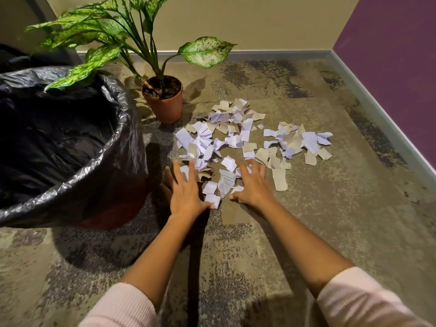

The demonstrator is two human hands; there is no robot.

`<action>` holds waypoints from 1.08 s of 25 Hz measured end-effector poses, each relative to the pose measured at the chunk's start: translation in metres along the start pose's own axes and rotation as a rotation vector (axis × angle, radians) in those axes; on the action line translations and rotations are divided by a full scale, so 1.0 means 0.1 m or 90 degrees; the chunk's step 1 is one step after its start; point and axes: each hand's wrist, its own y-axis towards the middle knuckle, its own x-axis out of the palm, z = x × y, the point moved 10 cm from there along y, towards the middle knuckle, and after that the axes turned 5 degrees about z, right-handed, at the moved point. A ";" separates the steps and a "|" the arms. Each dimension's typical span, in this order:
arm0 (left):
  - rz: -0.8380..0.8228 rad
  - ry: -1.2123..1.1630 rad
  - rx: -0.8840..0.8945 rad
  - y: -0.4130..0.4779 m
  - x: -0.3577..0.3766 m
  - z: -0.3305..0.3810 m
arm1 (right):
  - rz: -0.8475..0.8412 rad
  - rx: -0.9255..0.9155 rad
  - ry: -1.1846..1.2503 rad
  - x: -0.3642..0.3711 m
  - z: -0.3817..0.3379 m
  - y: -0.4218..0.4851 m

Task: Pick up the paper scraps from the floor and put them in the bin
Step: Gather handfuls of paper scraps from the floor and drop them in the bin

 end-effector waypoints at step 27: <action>-0.189 0.117 0.115 1.12 0.01 0.04 | -0.278 -0.164 -0.152 0.57 -0.84 1.11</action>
